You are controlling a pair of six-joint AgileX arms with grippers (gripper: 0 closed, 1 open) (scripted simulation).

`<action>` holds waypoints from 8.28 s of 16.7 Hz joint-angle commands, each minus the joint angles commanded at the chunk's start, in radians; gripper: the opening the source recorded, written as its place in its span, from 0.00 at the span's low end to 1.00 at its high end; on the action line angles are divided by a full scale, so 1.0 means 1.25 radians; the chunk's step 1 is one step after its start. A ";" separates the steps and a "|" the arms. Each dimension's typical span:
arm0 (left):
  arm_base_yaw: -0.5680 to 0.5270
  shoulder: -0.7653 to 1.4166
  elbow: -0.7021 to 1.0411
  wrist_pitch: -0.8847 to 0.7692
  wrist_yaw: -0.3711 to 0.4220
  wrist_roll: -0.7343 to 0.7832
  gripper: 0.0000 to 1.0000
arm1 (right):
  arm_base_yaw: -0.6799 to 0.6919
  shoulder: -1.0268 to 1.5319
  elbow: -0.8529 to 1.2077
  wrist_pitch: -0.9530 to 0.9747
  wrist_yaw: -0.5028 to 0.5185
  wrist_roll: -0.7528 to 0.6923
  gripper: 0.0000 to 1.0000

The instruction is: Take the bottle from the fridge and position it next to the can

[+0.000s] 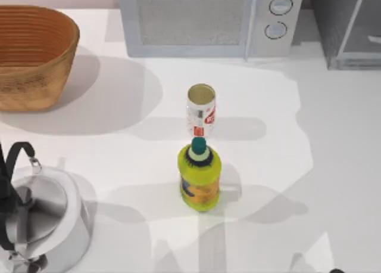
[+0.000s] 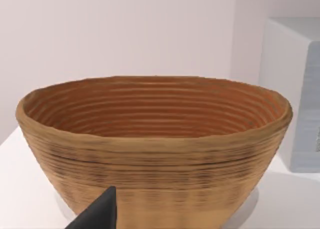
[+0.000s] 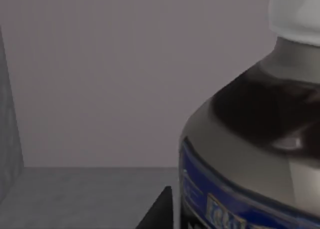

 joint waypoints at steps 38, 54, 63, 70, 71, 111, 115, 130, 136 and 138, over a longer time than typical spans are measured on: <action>0.000 0.000 0.000 0.000 0.000 0.000 1.00 | -0.072 -0.428 -0.469 0.039 -0.076 0.005 0.00; 0.000 0.000 0.000 0.000 0.000 0.000 1.00 | 0.546 -0.227 -0.506 0.276 0.538 -0.004 0.00; 0.000 0.000 0.000 0.000 0.000 0.000 1.00 | 0.615 -0.218 -0.517 0.297 0.606 -0.004 0.00; 0.000 0.000 0.000 0.000 0.000 0.000 1.00 | 0.617 -0.216 -0.520 0.299 0.608 -0.006 0.23; 0.000 0.000 0.000 0.000 0.000 0.000 1.00 | 0.617 -0.216 -0.520 0.299 0.608 -0.006 0.30; 0.000 0.000 0.000 0.000 0.000 0.000 1.00 | 0.553 -0.701 -0.704 0.053 0.510 0.000 1.00; 0.000 0.000 0.000 0.000 0.000 0.000 1.00 | 0.451 -1.027 -0.794 -0.170 0.412 0.001 1.00; 0.000 0.000 0.000 0.000 0.000 0.000 1.00 | 0.179 -1.810 -1.040 -0.770 0.150 -0.007 1.00; 0.000 0.000 0.000 0.000 0.000 0.000 1.00 | 0.181 -1.816 -1.030 -0.778 0.152 -0.007 1.00; 0.000 0.000 0.000 0.000 0.000 0.000 1.00 | 0.179 -1.849 -1.002 -0.821 0.154 -0.008 1.00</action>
